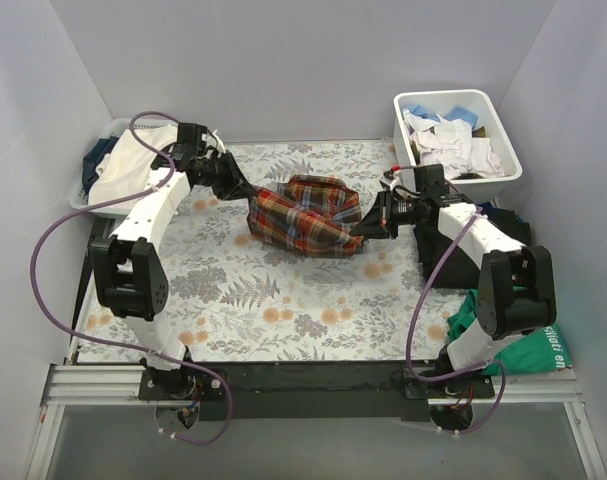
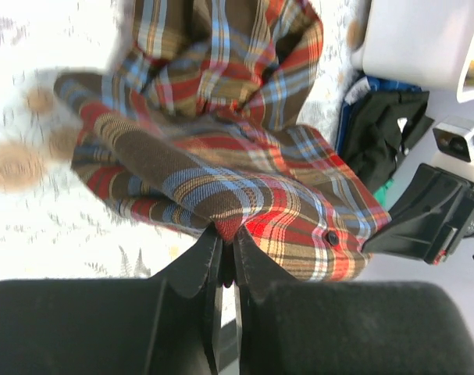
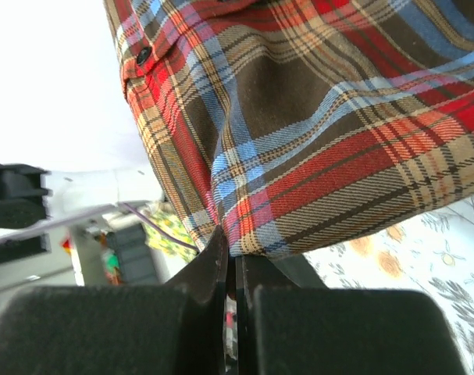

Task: Fold and stack the long sleeve shirts
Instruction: Fold the shirt

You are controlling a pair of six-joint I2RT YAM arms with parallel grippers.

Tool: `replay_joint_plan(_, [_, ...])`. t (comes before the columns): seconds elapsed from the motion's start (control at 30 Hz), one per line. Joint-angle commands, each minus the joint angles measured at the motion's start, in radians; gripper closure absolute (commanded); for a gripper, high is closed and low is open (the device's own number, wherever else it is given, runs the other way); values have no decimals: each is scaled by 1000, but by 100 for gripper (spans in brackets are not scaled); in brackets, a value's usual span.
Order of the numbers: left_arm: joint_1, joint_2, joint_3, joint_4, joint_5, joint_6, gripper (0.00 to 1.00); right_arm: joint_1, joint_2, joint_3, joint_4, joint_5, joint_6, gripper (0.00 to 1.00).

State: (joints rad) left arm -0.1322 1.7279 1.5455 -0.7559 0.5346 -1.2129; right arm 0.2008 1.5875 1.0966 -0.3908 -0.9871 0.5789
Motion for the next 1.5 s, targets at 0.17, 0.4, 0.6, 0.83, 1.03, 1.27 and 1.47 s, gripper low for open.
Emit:
replay_joint_plan(0.17, [-26, 206, 287, 0, -139, -37, 95, -32, 155, 114, 297, -74, 272, 99])
replay_joint_plan(0.4, [-47, 369, 448, 9, -151, -66, 95, -60, 259, 148, 504, -30, 471, 97])
replay_joint_plan(0.6, [-81, 564, 613, 32, -137, -94, 92, -78, 351, 227, 688, 17, 513, 67])
replay_joint_plan(0.83, [-86, 595, 605, 213, -142, -111, 45, -106, 399, 377, 725, 74, 487, 50])
replay_joint_plan(1.03, [-87, 544, 619, 250, -186, -88, 30, -138, 368, 393, 727, 120, 466, 49])
replay_joint_plan(1.27, [-87, 429, 510, 265, -217, -47, 27, -104, 316, 316, 628, 120, 308, 48])
replay_joint_plan(1.47, [-95, 340, 429, 263, -197, -4, 26, 26, 359, 428, 238, 298, -28, 48])
